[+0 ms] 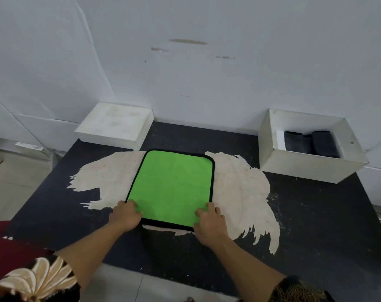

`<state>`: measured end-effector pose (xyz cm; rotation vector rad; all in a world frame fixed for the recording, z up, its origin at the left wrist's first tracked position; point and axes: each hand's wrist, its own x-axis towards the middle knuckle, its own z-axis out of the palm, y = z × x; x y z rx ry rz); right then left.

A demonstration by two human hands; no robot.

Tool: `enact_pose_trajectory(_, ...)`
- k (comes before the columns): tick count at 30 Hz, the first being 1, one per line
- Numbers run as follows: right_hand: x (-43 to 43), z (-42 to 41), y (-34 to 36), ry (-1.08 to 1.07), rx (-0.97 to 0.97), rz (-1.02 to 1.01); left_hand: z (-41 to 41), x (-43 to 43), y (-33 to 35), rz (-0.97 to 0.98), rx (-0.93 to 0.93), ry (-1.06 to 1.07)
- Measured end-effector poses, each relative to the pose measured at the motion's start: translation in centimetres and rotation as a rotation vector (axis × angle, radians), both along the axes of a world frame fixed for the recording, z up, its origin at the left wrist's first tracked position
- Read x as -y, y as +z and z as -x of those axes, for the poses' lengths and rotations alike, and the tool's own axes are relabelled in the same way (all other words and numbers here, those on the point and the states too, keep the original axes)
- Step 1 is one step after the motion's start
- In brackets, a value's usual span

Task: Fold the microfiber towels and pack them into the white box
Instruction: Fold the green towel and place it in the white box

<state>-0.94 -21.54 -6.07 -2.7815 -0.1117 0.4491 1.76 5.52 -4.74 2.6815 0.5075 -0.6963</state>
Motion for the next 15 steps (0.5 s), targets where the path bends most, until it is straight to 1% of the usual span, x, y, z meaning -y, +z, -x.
enact_pose_trajectory(5,0.0,-0.9,0.5,-0.123,-0.035,-0.064,-1.3,0.0,0.1,0.092,0.028,0.102)
enact_pose_trajectory(15,-0.4,-0.9,0.6,-0.196,-0.050,-0.111,-1.8,0.0,0.0,0.154,0.033,0.235)
